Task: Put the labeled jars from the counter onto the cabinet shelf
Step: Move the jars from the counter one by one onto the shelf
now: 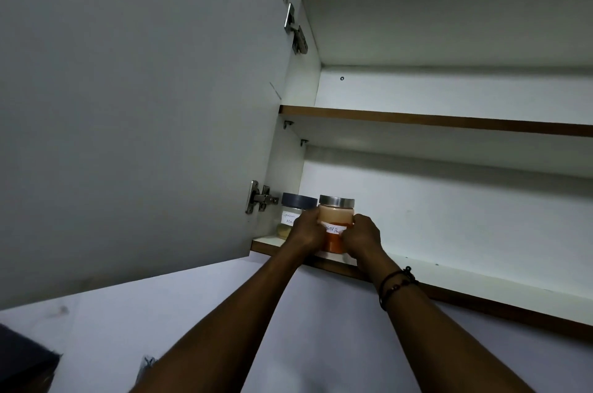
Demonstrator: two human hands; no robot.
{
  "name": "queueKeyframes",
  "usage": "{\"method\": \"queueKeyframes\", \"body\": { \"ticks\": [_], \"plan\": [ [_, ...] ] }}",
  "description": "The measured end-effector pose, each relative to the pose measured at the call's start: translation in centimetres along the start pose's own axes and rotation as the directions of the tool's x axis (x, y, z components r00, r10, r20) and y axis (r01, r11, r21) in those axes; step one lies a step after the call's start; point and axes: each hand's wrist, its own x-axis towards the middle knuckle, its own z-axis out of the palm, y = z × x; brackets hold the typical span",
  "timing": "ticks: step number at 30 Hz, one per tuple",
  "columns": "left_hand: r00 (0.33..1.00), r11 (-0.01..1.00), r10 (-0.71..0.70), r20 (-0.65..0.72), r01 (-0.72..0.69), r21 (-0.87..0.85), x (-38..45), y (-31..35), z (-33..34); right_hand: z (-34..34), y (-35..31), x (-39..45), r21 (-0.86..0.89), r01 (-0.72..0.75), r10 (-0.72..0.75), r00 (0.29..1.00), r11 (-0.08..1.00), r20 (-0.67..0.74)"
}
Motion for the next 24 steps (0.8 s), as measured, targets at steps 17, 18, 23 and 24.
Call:
{"method": "queueKeyframes", "body": {
  "ticks": [17,18,23,24],
  "plan": [
    [0.933,0.956,0.29,-0.212,-0.293,0.016,-4.2,-2.2,1.1,0.7,1.1,-5.4,0.252,0.272,-0.221,0.952,0.929,-0.212],
    [0.925,0.946,0.315,-0.215,-0.325,-0.012,-5.3,-2.4,1.1,0.6,1.3,-6.8,0.328,0.299,-0.227,0.944,0.896,-0.239],
    [0.933,0.927,0.3,-0.2,-0.334,-0.172,-12.1,-5.3,1.7,1.5,4.3,-14.5,0.46,0.324,-0.271,0.946,0.827,-0.178],
    [0.945,0.933,0.272,-0.179,-0.305,-0.192,-13.3,-6.4,2.1,2.1,5.2,-15.7,0.472,0.292,-0.26,0.956,0.832,-0.132]
  ]
}}
